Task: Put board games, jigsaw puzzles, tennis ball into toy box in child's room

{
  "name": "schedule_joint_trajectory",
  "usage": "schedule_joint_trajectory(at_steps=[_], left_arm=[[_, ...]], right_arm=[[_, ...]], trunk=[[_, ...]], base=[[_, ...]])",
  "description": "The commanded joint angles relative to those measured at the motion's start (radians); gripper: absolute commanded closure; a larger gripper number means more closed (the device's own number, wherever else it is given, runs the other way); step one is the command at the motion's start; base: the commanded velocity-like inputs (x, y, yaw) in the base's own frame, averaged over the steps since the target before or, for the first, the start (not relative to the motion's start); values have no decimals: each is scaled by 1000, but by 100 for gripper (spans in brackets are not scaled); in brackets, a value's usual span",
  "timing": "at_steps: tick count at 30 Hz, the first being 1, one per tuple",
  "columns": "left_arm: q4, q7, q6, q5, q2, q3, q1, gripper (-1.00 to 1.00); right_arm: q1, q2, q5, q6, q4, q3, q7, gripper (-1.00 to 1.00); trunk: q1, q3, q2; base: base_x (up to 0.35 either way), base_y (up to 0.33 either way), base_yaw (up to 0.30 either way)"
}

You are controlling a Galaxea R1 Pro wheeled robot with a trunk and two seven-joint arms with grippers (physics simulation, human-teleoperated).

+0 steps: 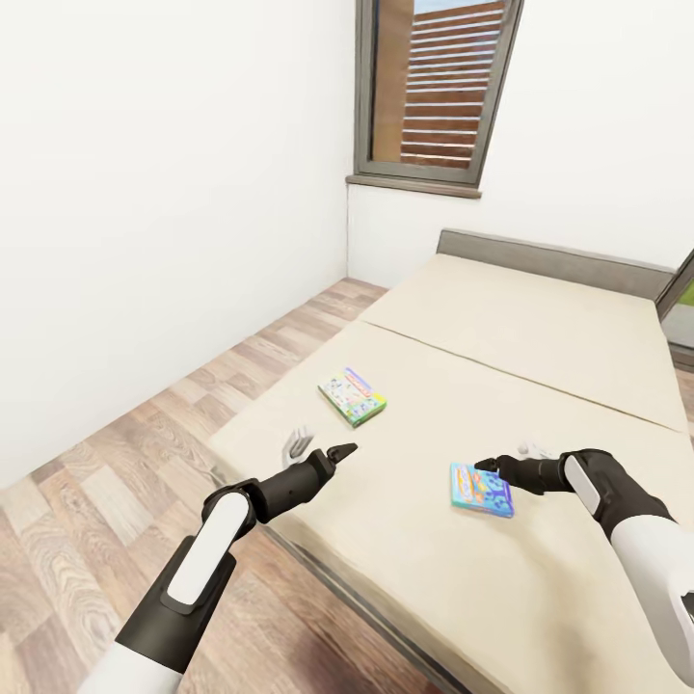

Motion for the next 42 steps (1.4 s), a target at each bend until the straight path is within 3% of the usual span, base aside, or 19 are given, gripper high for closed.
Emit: schedule_joint_trajectory(at_steps=[1,19,37,42], left_arm=[[-1,9,3,10,0,0,0,-100],[-1,1,2,9,1,0,7,-100],[-2,-2,-11,8,0,0,29,-100],[-2,-2,-14,5,1,-23,31,-100]], right_arm=[[0,0,1,6,-1,-5,3,-100],[0,0,1,6,-1,-5,4,-100],[0,-1,1,6,-2,-5,4,-100],[1,-1,1,6,-2,-5,5,-100]], trunk=[[0,-1,0],[0,-1,0],[0,-1,0],[0,-1,0]], base=[[0,0,72],[0,0,40],[0,0,243],[0,0,225]])
